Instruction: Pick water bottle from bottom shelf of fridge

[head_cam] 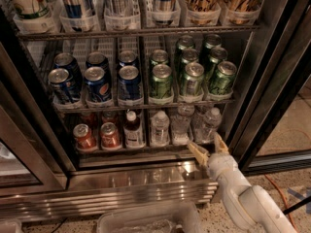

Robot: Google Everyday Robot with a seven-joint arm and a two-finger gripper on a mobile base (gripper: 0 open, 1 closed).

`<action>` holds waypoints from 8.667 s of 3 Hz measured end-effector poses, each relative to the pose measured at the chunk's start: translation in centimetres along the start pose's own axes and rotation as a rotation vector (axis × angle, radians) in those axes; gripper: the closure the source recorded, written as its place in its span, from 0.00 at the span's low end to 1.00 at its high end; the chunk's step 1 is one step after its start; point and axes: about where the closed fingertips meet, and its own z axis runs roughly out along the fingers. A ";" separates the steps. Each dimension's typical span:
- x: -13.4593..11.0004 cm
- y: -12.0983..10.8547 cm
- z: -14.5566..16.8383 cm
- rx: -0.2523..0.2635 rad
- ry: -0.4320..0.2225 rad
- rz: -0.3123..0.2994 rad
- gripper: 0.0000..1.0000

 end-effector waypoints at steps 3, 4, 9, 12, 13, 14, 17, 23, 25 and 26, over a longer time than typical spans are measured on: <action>0.1 -2.5 0.7 0.118 -0.051 0.025 0.29; 0.2 -2.5 1.1 0.120 -0.048 0.015 0.28; -0.5 -3.6 4.9 0.142 -0.056 -0.002 0.47; -0.5 -3.6 4.9 0.142 -0.056 -0.002 1.00; -1.1 -3.3 4.6 0.127 -0.095 -0.020 1.00; -2.7 -2.8 3.5 0.106 -0.176 -0.047 1.00; -7.7 -0.9 0.9 -0.015 -0.236 -0.139 1.00; -9.6 4.6 -5.3 -0.495 0.053 -0.293 1.00; -12.1 6.5 -7.5 -0.642 0.115 -0.167 1.00; -13.4 7.7 -8.6 -0.720 0.163 -0.081 1.00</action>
Offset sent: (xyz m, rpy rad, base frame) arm 0.0130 -0.0316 -0.0011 0.0521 -0.0532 -0.1607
